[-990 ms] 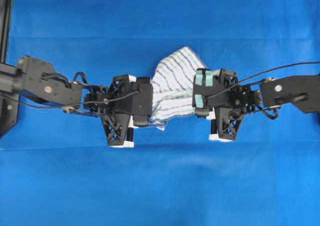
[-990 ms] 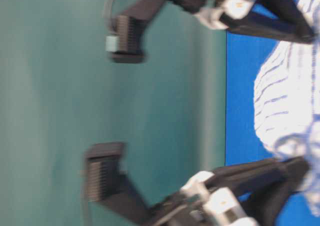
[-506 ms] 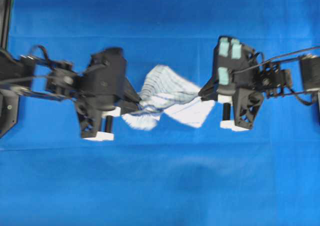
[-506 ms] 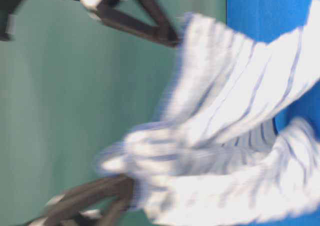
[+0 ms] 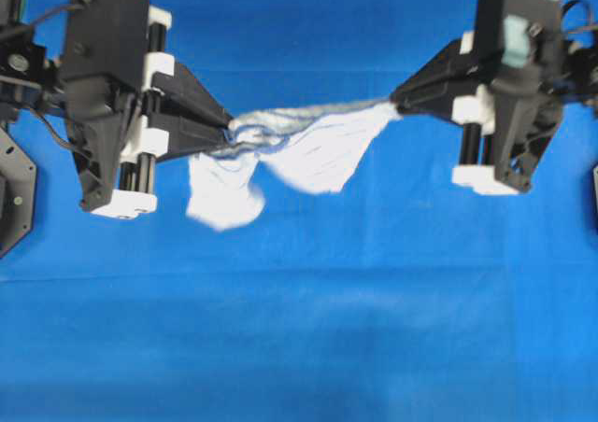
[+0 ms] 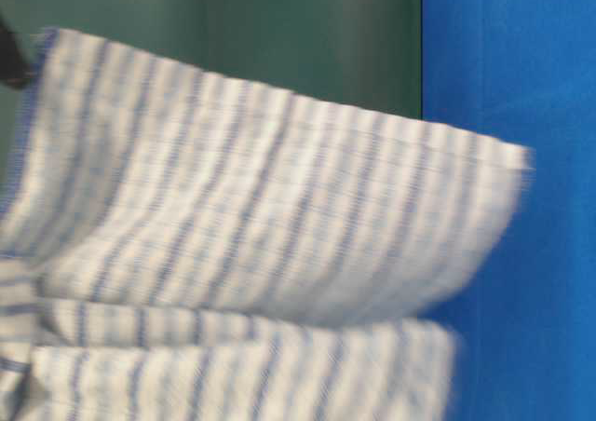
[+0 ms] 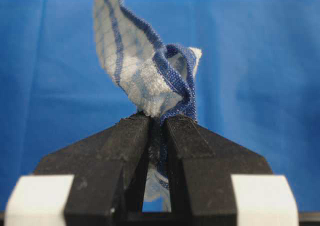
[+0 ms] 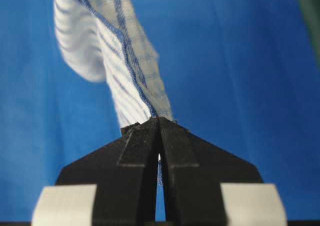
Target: Lift the towel with both arms.
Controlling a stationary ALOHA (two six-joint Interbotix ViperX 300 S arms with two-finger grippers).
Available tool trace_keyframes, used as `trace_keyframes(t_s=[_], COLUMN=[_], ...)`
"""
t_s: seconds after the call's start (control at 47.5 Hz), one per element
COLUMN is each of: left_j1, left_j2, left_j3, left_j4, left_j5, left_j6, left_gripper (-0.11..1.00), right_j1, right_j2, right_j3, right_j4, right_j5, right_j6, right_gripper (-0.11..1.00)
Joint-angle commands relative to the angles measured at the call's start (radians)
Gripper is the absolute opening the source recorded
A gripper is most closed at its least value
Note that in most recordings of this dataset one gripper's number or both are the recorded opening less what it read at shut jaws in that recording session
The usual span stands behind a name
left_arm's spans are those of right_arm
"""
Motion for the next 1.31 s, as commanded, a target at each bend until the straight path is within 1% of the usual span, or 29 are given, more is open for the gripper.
trace_keyframes(t_s=[0.0, 0.169, 0.274, 0.864, 1.011, 1.054, 1.18, 1.201, 1.222, 1.285], left_j1=[0.002, 0.002, 0.002, -0.002, 0.003, 0.003, -0.002, 0.0, -0.002, -0.002], left_j2=[-0.012, -0.008, -0.006, -0.012, -0.025, -0.025, -0.029, -0.031, -0.031, -0.038], left_j3=[-0.072, -0.149, -0.17, -0.164, -0.158, -0.155, -0.152, -0.152, -0.152, -0.147], left_j4=[0.002, 0.003, 0.008, 0.011, 0.009, 0.006, 0.005, 0.006, 0.006, 0.006], left_j5=[0.029, 0.091, 0.11, 0.112, 0.103, 0.095, 0.072, 0.071, 0.069, 0.067], left_j6=[-0.002, -0.002, 0.0, 0.002, 0.031, 0.031, 0.031, 0.032, 0.031, 0.032], left_gripper=[0.06, 0.06, 0.06, 0.06, 0.06, 0.11, 0.48, 0.55, 0.63, 0.8], right_j1=[-0.002, 0.002, 0.008, 0.009, 0.009, 0.009, 0.009, 0.009, 0.009, 0.009], right_j2=[-0.014, -0.012, -0.012, -0.011, -0.012, -0.012, -0.014, -0.014, -0.014, -0.012], right_j3=[-0.064, -0.126, -0.144, -0.146, -0.146, -0.146, -0.146, -0.146, -0.146, -0.144], right_j4=[-0.014, -0.015, -0.015, -0.014, -0.014, -0.014, -0.012, -0.014, -0.014, -0.015], right_j5=[0.023, 0.061, 0.074, 0.069, 0.067, 0.066, 0.06, 0.06, 0.06, 0.063], right_j6=[-0.005, -0.018, -0.029, -0.037, -0.04, -0.04, -0.034, -0.032, -0.031, -0.031], right_gripper=[-0.01, -0.01, -0.01, -0.01, 0.0, 0.0, 0.01, 0.03, 0.08, 0.28])
